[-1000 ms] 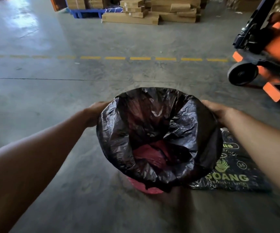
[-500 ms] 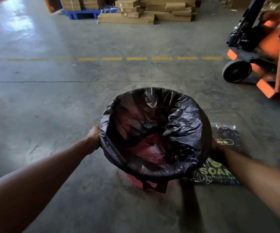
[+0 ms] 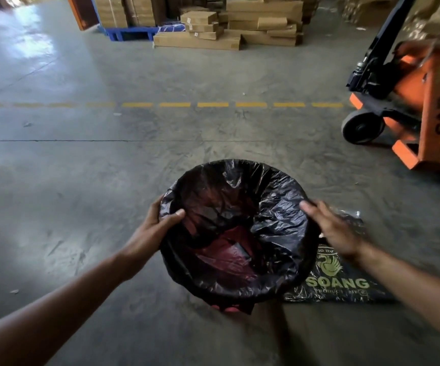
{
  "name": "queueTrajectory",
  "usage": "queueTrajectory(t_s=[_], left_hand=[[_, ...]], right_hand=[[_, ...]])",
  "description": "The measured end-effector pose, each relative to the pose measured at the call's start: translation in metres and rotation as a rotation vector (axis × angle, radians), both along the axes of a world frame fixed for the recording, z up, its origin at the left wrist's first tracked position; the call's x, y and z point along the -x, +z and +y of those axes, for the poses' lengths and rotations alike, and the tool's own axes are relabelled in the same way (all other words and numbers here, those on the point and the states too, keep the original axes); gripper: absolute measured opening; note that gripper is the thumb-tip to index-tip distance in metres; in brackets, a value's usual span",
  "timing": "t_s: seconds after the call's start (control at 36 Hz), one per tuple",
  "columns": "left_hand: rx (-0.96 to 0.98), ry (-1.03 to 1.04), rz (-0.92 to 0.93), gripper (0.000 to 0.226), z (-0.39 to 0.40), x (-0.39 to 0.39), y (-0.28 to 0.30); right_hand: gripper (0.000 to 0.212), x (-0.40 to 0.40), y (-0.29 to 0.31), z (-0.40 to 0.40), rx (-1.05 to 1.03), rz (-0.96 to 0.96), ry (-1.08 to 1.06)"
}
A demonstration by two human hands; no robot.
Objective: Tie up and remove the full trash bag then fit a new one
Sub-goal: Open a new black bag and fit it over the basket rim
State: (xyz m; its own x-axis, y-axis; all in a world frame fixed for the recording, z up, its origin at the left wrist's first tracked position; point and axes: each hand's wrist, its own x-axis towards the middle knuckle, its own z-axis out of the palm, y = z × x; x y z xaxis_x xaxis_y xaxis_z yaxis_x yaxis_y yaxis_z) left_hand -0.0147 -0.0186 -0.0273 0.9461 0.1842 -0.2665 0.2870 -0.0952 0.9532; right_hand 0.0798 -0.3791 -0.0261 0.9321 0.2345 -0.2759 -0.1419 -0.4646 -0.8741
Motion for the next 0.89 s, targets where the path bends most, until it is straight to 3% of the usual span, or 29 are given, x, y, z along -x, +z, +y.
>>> queueTrajectory(t_s=[0.06, 0.17, 0.39, 0.53, 0.75, 0.89], left_hand=[[-0.079, 0.04, -0.045, 0.046, -0.001, 0.0, -0.008], [-0.157, 0.046, 0.03, 0.04, 0.008, 0.003, -0.013], [-0.227, 0.047, 0.036, 0.046, 0.02, 0.001, -0.025], [-0.221, 0.069, 0.024, 0.053, 0.023, 0.0, -0.029], [-0.207, 0.07, -0.039, 0.027, 0.01, -0.001, -0.022], [-0.261, 0.083, -0.064, 0.046, 0.03, -0.01, -0.043]], right_hand=[[0.072, 0.003, -0.005, 0.012, 0.069, -0.081, -0.039], [0.029, -0.003, -0.008, 0.022, 0.069, -0.146, -0.107], [0.017, -0.01, -0.012, 0.024, 0.031, -0.16, -0.114], [0.021, -0.016, -0.019, 0.022, 0.036, -0.163, -0.1], [0.038, -0.019, -0.027, 0.02, 0.02, -0.189, -0.133], [0.036, -0.019, -0.029, 0.019, -0.003, -0.181, -0.123]])
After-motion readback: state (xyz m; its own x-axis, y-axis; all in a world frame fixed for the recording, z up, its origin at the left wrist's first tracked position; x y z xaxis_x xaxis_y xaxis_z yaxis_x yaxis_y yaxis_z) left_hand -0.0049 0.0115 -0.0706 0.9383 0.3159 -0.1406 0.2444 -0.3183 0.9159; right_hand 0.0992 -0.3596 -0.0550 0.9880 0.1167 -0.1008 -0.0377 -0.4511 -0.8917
